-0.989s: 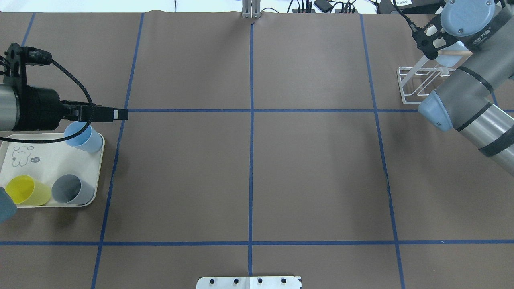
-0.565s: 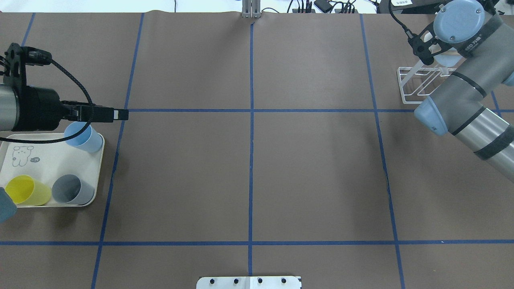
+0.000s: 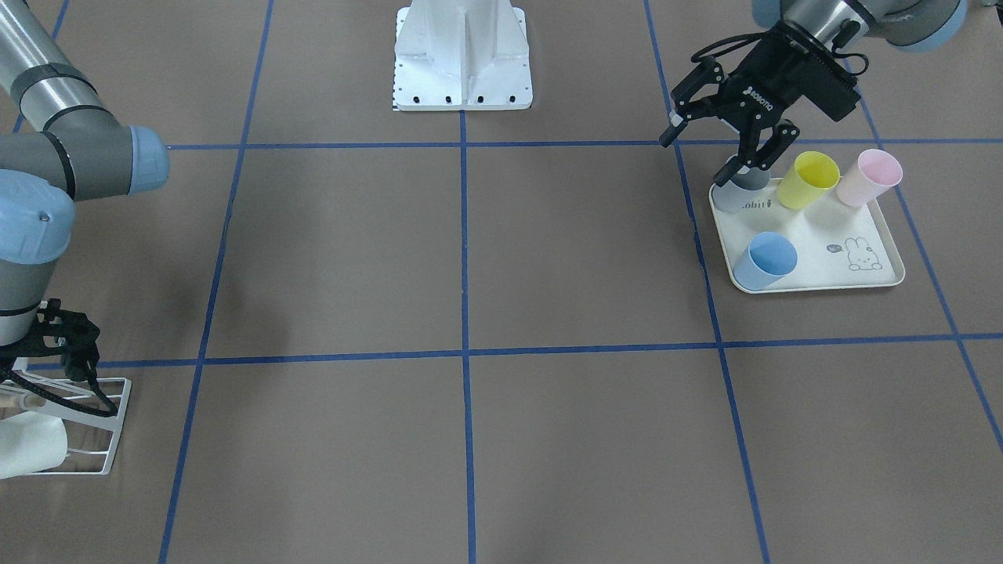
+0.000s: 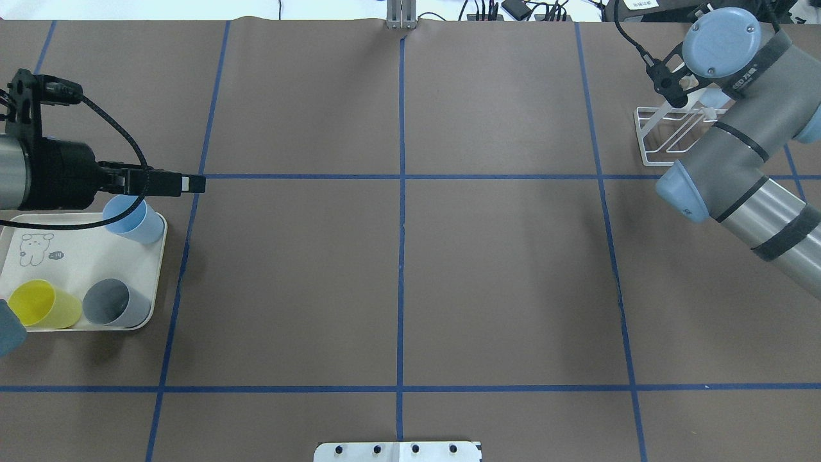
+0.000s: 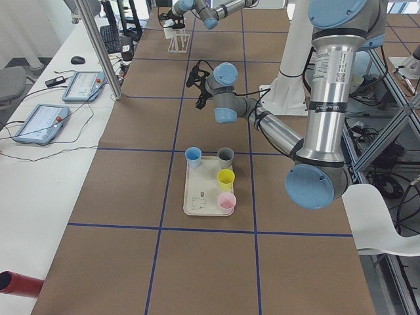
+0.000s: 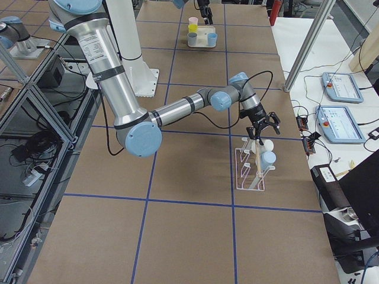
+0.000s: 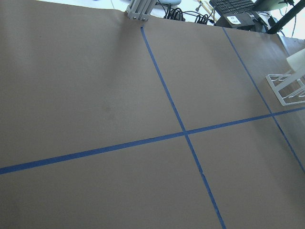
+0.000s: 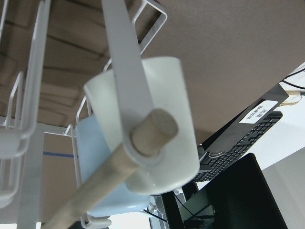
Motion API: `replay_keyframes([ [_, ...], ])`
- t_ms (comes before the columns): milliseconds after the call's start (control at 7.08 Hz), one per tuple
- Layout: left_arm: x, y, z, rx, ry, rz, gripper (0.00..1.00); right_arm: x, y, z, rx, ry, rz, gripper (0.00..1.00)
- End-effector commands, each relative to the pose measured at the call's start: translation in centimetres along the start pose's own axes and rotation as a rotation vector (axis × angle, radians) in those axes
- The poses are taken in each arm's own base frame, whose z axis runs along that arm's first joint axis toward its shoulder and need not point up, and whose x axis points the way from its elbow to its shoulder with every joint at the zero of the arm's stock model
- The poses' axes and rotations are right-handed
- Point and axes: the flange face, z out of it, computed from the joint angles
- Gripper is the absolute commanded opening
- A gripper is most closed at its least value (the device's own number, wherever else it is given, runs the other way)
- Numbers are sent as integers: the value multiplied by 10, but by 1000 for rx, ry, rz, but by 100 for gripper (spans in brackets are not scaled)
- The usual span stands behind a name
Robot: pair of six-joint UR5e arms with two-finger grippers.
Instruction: Transfer IKEA cup to right arm and place on rack
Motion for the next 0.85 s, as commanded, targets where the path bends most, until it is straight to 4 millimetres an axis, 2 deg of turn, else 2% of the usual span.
replay_keyframes([
  [0,0,0,0,0,0,0,100,9,3,-12,2,26,11,100],
  [141,-2,0,-1,1,-4,0,100,14,8,-30,17,57,56,100],
  [283,-6,1,-2,0,-15,0,100,17,12,-54,61,91,180,100],
  [424,-23,9,-5,-12,-48,-5,100,18,11,-74,146,93,346,100],
  [565,-38,13,-11,-12,-84,29,100,9,12,-89,221,79,516,100],
  [706,-63,21,-22,-20,-135,76,100,-11,14,-102,277,64,684,100],
])
